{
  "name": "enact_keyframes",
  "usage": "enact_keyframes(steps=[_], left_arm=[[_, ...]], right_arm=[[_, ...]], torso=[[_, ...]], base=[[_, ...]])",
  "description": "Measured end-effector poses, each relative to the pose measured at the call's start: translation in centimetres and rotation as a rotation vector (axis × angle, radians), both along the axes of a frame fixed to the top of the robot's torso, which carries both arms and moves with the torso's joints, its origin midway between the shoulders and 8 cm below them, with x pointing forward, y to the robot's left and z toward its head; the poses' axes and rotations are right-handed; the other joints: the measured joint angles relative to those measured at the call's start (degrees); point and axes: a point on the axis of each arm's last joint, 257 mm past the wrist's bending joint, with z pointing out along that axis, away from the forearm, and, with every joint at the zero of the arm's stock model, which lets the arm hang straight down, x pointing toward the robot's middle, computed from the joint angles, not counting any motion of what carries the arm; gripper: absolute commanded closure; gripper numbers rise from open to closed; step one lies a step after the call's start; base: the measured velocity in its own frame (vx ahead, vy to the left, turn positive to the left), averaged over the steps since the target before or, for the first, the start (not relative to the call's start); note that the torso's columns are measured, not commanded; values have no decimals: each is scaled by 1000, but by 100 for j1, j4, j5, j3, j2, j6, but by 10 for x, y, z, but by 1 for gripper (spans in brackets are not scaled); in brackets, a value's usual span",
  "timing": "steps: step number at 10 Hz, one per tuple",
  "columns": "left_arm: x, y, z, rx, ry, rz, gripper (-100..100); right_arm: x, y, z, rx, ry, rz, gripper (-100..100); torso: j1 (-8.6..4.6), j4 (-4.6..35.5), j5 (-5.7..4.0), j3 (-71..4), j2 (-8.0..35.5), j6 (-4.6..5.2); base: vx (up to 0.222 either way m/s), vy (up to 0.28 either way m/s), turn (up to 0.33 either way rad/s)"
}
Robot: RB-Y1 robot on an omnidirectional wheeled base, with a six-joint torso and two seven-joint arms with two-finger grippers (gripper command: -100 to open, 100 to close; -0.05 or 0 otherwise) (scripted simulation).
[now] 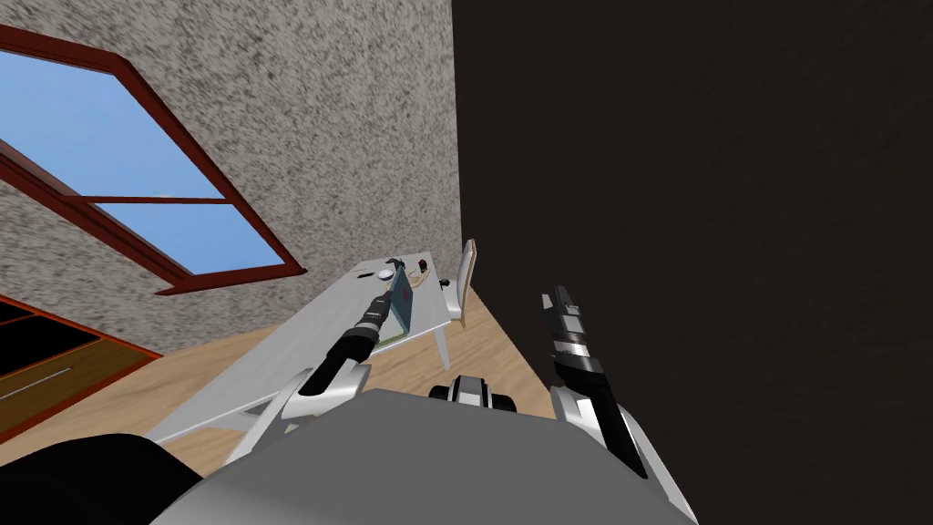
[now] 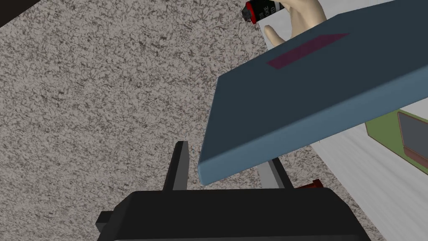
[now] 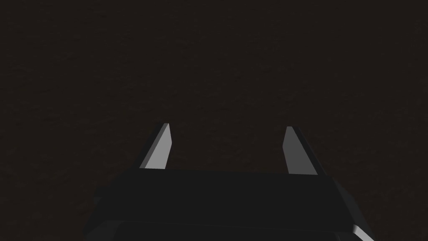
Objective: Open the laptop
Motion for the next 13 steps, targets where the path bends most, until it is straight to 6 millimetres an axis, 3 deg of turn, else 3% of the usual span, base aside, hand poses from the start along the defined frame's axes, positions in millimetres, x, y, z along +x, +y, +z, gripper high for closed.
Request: enact_keyframes(steps=[7, 13], left_arm=[[22, -16, -8, -214, -116, -34, 100], [45, -19, -31, -358, -173, -70, 100]], right_arm=[[0, 0, 0, 0, 0, 0, 0], [0, 0, 0, 0, 0, 0, 0]], torso=[[-71, -2, -32, -29, -39, 25], [-56, 9, -31, -14, -13, 19]], base=[[-58, 78, 59], [-37, 29, 47]])
